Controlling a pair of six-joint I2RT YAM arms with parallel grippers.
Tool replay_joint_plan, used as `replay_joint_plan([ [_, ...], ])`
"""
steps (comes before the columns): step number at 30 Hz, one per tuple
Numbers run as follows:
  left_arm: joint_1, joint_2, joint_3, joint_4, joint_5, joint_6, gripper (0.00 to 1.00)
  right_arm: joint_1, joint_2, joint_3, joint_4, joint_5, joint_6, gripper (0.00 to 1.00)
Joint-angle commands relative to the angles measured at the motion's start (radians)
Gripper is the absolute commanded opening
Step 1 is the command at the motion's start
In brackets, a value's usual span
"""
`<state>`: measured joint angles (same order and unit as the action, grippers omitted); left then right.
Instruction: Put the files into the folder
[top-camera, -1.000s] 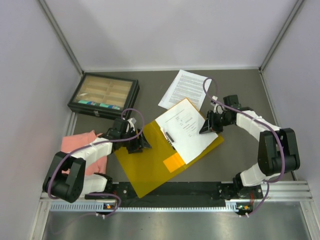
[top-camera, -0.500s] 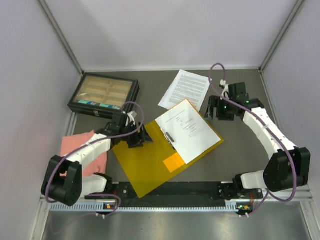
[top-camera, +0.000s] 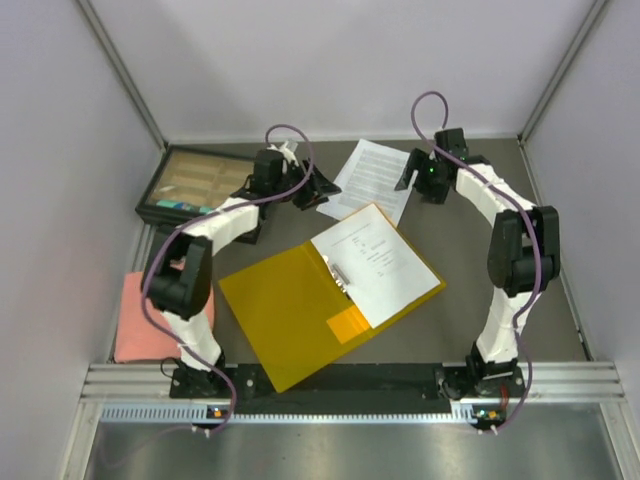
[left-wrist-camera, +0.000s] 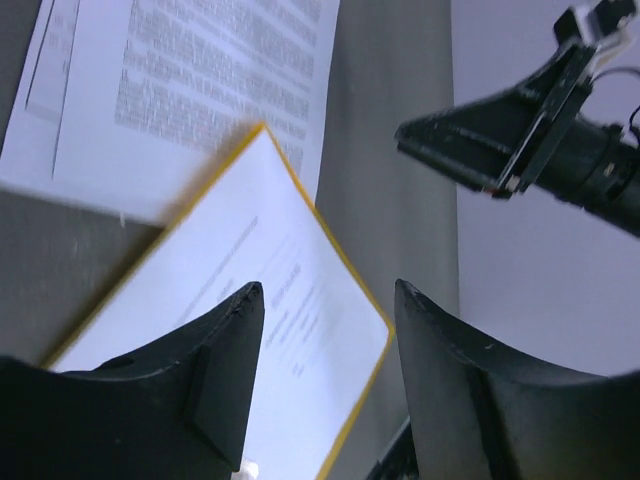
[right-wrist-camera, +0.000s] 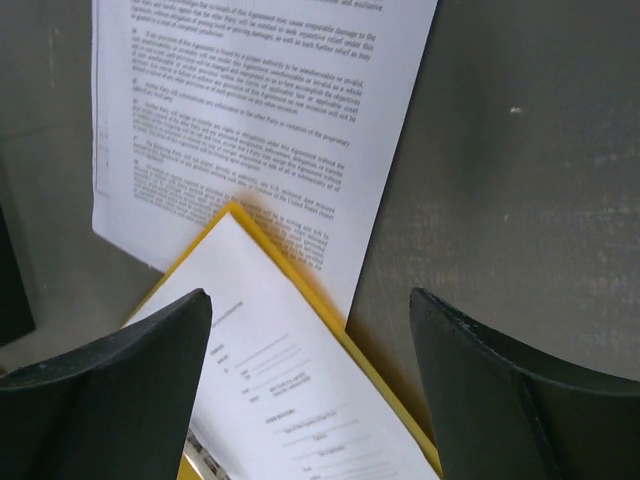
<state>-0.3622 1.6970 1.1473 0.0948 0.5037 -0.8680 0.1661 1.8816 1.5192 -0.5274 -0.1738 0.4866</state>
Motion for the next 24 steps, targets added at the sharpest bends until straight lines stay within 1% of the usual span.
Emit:
replay_joint_plan([
  [1,-0.021,0.237,0.244,0.083,-0.039,-0.032,0.57,-0.051,0.063,0.085,0.13,-0.079,0.125,0.78],
  [2,-0.023,0.278,0.323,0.089,-0.039,-0.04,0.56,-0.059,0.077,0.087,0.141,-0.087,0.136,0.76],
  [3,-0.023,0.352,0.362,0.089,-0.047,-0.045,0.55,-0.066,0.088,0.091,0.145,-0.096,0.153,0.75],
  [4,-0.024,0.386,0.4,0.085,-0.053,-0.051,0.54,-0.076,0.115,0.096,0.164,-0.119,0.156,0.74],
  [5,-0.026,0.42,0.472,0.08,-0.06,-0.052,0.53,-0.077,0.129,0.099,0.167,-0.127,0.158,0.71],
  [6,-0.03,0.476,0.504,0.077,-0.065,-0.055,0.52,-0.08,0.137,0.099,0.17,-0.127,0.159,0.7],
  [9,-0.038,0.568,0.595,0.063,-0.105,-0.057,0.51,-0.085,0.166,0.085,0.204,-0.13,0.159,0.68],
  [11,-0.04,0.604,0.636,0.056,-0.131,-0.074,0.5,-0.085,0.189,0.085,0.231,-0.136,0.158,0.68],
  [13,-0.044,0.645,0.654,0.046,-0.152,-0.078,0.5,-0.085,0.208,0.088,0.245,-0.145,0.162,0.67],
  [16,-0.049,0.684,0.681,-0.01,-0.209,-0.072,0.48,-0.085,0.24,0.091,0.264,-0.153,0.168,0.66],
  [17,-0.049,0.697,0.684,-0.054,-0.243,-0.074,0.48,-0.086,0.252,0.091,0.265,-0.151,0.168,0.66],
  [20,-0.049,0.725,0.686,-0.09,-0.272,-0.078,0.47,-0.085,0.27,0.084,0.279,-0.153,0.173,0.66],
  [24,-0.047,0.747,0.686,-0.176,-0.31,-0.089,0.43,-0.08,0.29,0.065,0.299,-0.168,0.181,0.66],
])
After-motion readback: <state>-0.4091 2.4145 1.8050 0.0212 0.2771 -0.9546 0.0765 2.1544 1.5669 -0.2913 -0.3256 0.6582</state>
